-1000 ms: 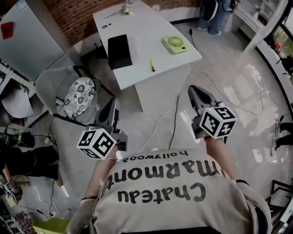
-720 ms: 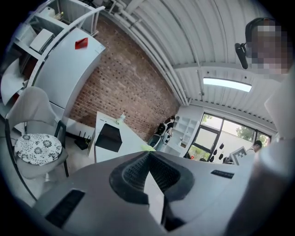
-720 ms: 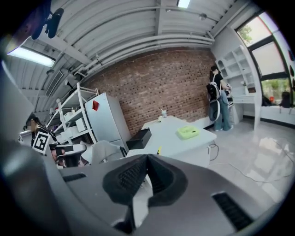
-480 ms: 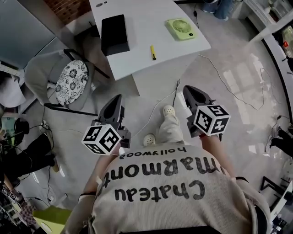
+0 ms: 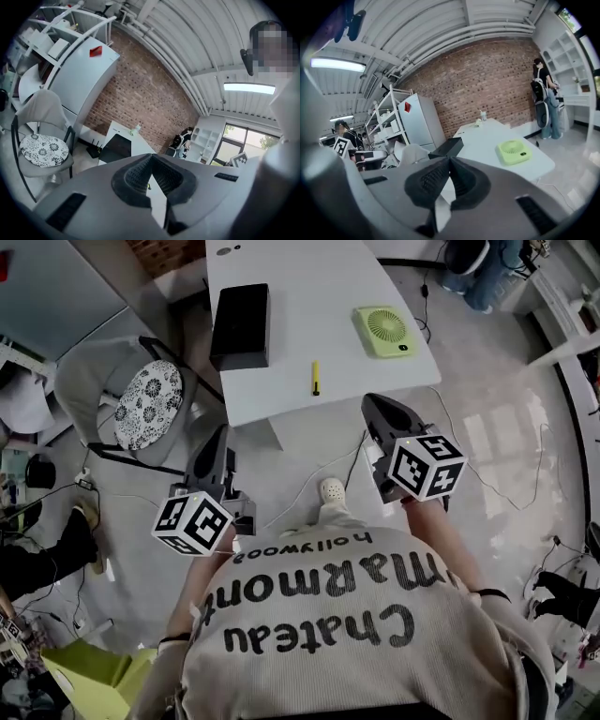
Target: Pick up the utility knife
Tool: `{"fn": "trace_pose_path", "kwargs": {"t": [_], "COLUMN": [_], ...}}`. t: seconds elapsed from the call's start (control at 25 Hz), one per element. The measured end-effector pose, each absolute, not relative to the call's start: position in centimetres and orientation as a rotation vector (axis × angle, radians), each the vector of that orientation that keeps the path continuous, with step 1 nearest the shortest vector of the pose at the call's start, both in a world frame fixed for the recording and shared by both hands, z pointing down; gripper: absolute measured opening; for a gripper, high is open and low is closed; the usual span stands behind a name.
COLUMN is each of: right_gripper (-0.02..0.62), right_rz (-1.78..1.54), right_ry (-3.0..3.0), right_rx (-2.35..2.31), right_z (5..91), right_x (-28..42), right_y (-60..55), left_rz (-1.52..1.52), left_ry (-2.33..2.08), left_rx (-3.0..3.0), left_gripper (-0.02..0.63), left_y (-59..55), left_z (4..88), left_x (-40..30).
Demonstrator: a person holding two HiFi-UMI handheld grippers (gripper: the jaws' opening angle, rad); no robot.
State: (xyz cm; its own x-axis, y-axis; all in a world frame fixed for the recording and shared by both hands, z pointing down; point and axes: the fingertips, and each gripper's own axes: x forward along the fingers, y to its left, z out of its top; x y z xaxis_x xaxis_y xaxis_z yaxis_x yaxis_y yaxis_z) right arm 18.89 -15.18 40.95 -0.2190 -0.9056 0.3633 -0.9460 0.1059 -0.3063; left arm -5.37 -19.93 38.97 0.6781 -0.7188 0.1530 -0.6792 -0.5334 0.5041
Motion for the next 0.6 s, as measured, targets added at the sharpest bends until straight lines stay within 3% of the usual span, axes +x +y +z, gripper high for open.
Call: {"fn": "trace_pose_path", "kwargs": {"t": [0.16,0.32,0.6], "right_gripper": [0.003,0.067,0.075], "right_rz": [0.699,0.734,0.809], "right_ry": [-2.255,-2.245,-2.213], "right_rx": [1.893,1.831,1.733], "right_z": [41.3,43.0,47.4], "right_x": [20.5,20.6,20.3], "right_y": [-18.5,-20.9,-25.2], "left_rz": [-0.118,-0.135,-0.161], "left_ry": [-1.137,-1.227,-1.397], "left_rx": [2.328,2.283,2.177], "left_gripper": [0.002,0.002,0.002], "left_y": [-20.8,-21.2,-22.0], "left_z": [38.5,38.5,39.2], "left_x": [-5.9,-7.7,-11.3]}}
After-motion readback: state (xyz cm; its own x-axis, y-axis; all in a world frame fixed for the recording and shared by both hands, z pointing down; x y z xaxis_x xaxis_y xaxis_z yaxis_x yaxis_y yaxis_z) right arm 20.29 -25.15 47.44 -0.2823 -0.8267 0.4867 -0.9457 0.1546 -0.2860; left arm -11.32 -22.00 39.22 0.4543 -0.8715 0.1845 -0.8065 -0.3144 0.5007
